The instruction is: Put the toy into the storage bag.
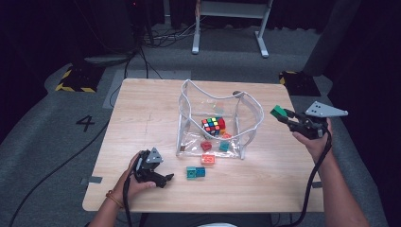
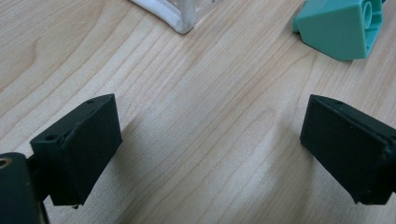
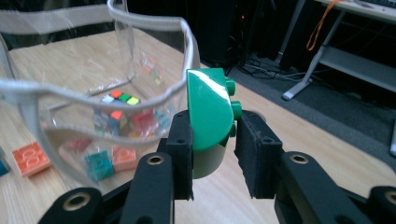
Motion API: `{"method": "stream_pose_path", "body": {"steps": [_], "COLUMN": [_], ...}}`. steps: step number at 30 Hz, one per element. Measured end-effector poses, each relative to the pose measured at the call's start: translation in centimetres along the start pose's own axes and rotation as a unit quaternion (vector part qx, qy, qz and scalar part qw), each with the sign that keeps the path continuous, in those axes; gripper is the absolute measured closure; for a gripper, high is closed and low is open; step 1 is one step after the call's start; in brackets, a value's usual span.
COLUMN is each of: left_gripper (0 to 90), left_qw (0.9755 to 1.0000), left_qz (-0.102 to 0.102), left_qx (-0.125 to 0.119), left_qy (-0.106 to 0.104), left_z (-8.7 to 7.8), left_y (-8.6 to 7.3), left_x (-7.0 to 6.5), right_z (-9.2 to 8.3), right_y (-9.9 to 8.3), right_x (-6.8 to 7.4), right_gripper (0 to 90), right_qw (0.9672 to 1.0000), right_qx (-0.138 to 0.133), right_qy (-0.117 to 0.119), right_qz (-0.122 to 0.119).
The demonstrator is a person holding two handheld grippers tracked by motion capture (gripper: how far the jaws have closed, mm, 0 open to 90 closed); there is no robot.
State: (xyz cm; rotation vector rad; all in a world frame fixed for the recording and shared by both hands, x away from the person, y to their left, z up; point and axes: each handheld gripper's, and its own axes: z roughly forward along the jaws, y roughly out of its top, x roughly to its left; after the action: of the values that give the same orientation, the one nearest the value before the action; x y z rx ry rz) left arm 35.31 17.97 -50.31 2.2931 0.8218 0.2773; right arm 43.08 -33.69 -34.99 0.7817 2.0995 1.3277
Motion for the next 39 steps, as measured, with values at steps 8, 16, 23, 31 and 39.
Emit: {"method": "stream_pose_path", "body": {"steps": [8,16,23,31,39], "left_gripper": [5.3,5.0,4.9,5.0,5.0], "left_qw": [1.0000,1.0000,1.0000,1.0000,1.0000], "left_qz": [0.000,-0.004,-0.004,-0.003,-0.004], "left_qx": [0.000,0.000,0.000,0.000,0.000], "left_qy": [0.000,-0.005,-0.005,-0.005,-0.005], "left_z": [0.0,0.1,0.1,0.1,0.1], "left_y": [0.0,0.0,0.0,0.0,0.0], "left_x": [0.0,0.0,0.0,0.0,0.0], "right_z": [0.4,1.7,3.0,5.2,7.7], "right_y": [3.5,5.8,7.7,8.7,9.1], "right_x": [0.2,0.6,1.4,2.9,4.4], "right_gripper": [68.1,68.1,68.1,68.0,68.0], "right_qw": [0.9997,0.9988,0.9972,0.9924,0.9850], "right_qx": [-0.005,-0.002,-0.002,0.005,0.017], "right_qy": [0.010,0.027,0.050,0.092,0.140], "right_qz": [-0.024,-0.042,-0.056,-0.081,-0.100]}}
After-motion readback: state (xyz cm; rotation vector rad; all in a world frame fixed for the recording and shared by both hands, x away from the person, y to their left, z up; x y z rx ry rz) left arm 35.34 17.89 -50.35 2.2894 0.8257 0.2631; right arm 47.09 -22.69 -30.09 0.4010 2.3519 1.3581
